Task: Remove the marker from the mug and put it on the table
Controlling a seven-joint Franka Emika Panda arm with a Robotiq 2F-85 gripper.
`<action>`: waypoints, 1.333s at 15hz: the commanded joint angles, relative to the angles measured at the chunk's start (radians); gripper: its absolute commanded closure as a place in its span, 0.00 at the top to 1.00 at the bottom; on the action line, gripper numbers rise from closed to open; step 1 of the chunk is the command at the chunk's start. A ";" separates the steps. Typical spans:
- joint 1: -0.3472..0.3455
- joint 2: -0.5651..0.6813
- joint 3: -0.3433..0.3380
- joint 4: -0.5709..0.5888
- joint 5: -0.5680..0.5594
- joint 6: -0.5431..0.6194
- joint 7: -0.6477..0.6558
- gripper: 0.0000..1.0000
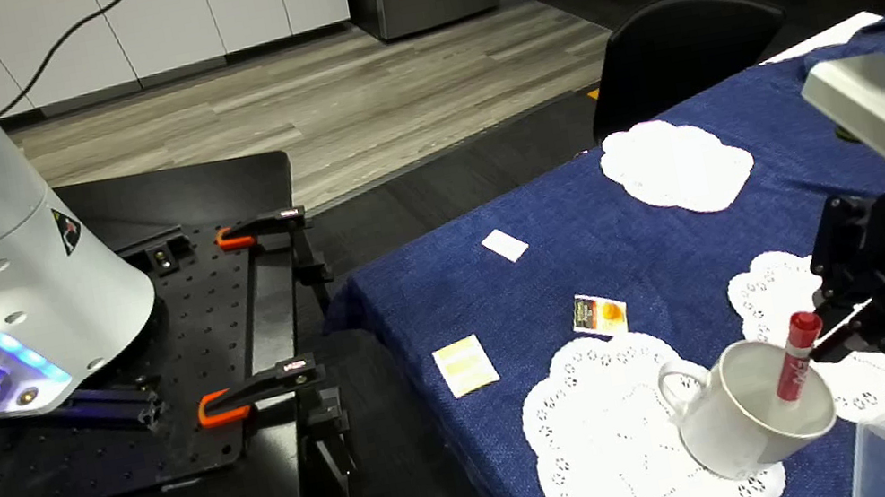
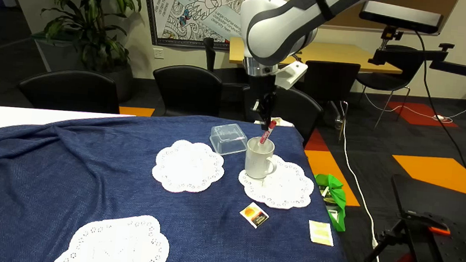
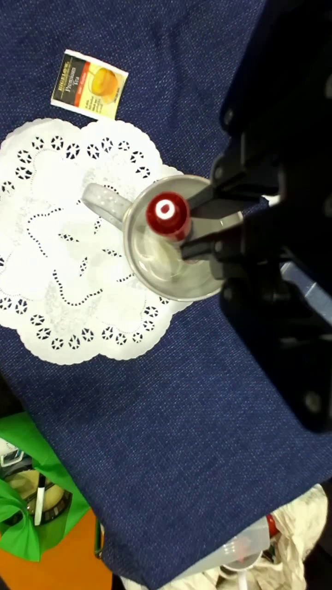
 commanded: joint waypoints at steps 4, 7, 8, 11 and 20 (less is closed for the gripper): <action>0.028 -0.232 0.001 -0.198 -0.018 0.083 0.004 0.04; 0.057 -0.287 0.015 -0.253 -0.037 0.175 -0.005 0.04; 0.068 -0.294 0.023 -0.267 -0.041 0.216 -0.010 0.04; 0.107 -0.294 0.048 -0.299 -0.038 0.323 -0.004 0.04; 0.150 -0.250 0.088 -0.302 -0.024 0.365 -0.005 0.17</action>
